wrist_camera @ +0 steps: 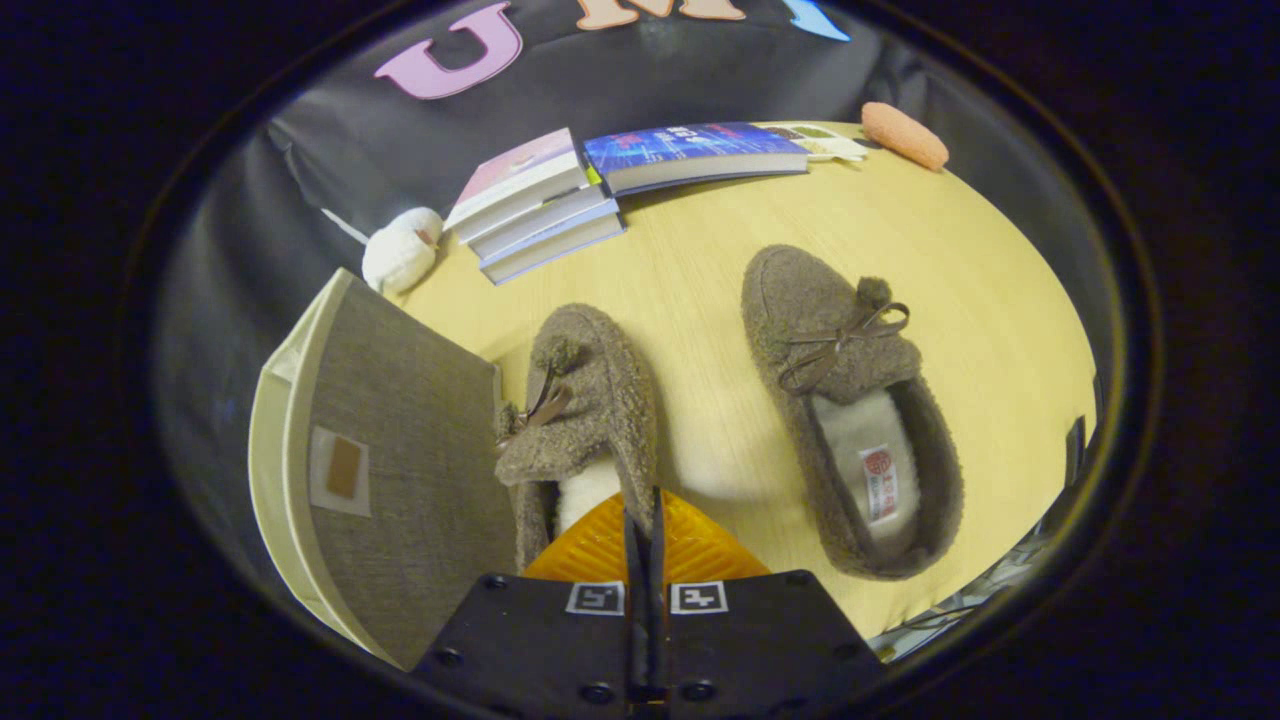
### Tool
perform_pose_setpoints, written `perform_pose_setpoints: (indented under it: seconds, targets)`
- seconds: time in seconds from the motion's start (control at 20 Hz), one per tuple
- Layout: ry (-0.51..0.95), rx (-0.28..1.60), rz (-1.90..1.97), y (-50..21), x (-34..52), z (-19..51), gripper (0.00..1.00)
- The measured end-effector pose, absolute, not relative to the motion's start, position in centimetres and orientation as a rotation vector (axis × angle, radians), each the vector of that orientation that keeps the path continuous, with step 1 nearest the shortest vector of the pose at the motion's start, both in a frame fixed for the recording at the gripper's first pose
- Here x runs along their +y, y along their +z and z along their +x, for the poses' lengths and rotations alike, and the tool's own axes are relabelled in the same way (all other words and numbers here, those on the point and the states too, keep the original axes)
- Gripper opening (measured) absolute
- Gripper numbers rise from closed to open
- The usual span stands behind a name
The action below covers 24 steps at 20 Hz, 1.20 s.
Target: Open the storage box then place both shoes into the box .Put the left shoe in first, then the right shoe, with the right side of both shoes facing outward in a uniform manner.
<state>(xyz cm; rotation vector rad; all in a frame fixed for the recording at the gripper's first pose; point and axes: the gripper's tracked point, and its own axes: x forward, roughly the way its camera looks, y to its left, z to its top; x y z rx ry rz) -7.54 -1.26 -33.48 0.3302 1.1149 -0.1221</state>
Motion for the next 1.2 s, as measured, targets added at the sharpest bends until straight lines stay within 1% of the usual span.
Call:
perform_pose_setpoints:
  seconds: [0.2,0.4,0.6,0.8,0.95,1.2]
  targets:
    - [-0.118,1.083,0.441,-31.0,-0.5,-7.1,0.03]
    - [-0.098,1.011,0.509,-26.4,0.2,-5.8,0.03]
    - [-0.033,0.903,0.506,-20.1,1.8,-3.7,0.03]
    - [0.081,0.852,0.527,-15.0,6.4,-2.8,0.03]
    - [0.164,0.880,0.553,-14.4,10.9,-3.6,0.03]
    - [0.258,0.992,0.516,-18.2,17.3,-6.1,0.03]
